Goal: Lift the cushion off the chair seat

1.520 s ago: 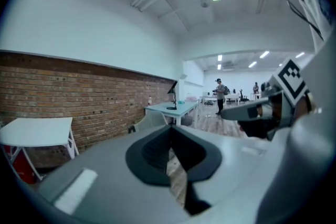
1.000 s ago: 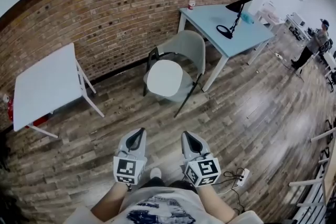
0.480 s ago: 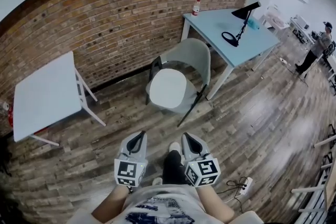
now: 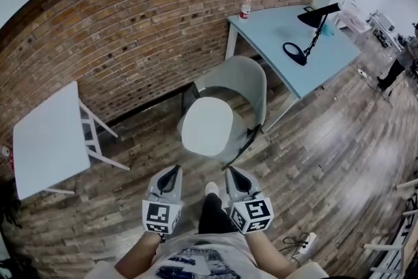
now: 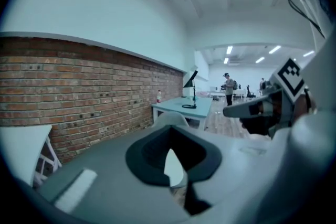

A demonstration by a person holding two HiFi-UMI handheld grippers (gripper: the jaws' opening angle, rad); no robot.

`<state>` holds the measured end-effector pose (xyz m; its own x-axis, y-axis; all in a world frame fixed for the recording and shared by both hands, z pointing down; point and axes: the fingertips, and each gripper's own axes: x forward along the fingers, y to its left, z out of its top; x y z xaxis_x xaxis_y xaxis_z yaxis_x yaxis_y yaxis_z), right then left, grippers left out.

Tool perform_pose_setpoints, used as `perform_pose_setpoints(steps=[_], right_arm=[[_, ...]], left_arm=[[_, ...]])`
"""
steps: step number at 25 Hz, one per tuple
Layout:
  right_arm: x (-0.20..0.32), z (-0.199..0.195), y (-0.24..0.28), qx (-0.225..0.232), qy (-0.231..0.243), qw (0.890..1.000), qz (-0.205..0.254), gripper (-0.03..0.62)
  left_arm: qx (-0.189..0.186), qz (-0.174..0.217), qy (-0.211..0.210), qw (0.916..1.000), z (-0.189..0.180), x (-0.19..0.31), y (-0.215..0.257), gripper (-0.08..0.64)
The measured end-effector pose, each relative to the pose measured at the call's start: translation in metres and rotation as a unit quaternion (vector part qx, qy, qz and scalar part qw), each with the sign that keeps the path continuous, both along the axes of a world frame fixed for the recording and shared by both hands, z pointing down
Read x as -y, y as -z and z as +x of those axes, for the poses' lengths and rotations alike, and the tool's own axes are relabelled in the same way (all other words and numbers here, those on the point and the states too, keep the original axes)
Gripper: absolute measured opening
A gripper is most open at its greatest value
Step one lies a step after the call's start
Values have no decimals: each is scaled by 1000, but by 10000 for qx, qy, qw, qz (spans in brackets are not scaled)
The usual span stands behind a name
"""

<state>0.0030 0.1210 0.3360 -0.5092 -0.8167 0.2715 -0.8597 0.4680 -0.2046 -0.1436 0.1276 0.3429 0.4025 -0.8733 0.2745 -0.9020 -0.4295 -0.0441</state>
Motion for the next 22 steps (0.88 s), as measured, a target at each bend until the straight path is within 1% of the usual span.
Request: perform_pose_setpoints(steps=[5, 9, 14, 22], right_arm=[[98, 14, -2, -32, 108, 9999, -23, -3], [156, 28, -7, -17, 213, 9997, -104, -3], [205, 39, -26, -38, 238, 9993, -277, -3], [261, 31, -59, -96, 228, 9984, -516, -3]], left_arm=[[125, -126, 78, 9998, 12, 93, -8, -9], [90, -276, 262, 9992, 20, 148, -15, -9], [184, -371, 246, 9988, 26, 193, -26, -8], [274, -618, 273, 9973, 9, 248, -58, -9]])
